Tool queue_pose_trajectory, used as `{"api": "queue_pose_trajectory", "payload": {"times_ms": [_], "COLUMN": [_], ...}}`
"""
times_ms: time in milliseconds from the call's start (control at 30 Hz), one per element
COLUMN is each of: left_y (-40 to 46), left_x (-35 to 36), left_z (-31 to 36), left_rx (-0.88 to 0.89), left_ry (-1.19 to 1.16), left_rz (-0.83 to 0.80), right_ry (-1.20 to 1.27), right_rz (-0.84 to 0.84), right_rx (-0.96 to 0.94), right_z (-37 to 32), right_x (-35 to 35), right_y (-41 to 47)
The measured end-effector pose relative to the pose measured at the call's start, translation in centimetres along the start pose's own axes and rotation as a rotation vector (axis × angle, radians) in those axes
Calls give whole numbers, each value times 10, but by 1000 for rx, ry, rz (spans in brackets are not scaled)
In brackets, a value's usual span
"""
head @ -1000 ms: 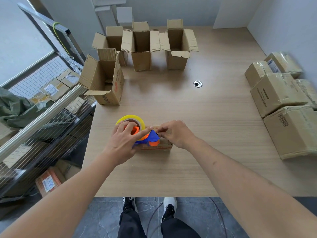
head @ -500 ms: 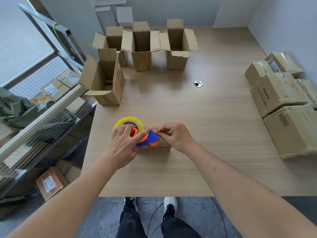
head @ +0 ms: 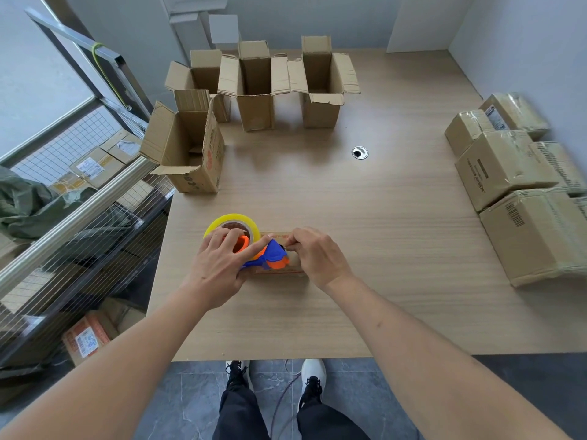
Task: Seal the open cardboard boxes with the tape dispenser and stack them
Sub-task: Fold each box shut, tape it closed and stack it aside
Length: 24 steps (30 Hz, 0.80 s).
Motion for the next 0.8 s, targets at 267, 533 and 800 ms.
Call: {"api": "queue_pose_trajectory", "payload": {"times_ms": [267, 533, 800], "left_y": [-22, -17, -16], "left_x": [-19, -2, 0], "left_z": [-59, -35, -34], "left_rx": [-259, -184, -200], "left_ry": [-200, -143, -148], "left_rz": [39, 43, 14], "right_ry": [-10, 358, 406], "right_rz": [166, 143, 107], "right_rx": [416, 320, 305], "right_z": [114, 43, 16], "right_x": [-89, -41, -17], "right_y": [-43, -16, 21]}}
Point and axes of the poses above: each hand's wrist, its own y-axis towards the middle knuckle, its own x-axis out of the palm, z = x × y, the point moved 4 cm from there along y, towards the middle knuckle, and after that the axes turned 5 degrees about -y, right-handed, at the moved point
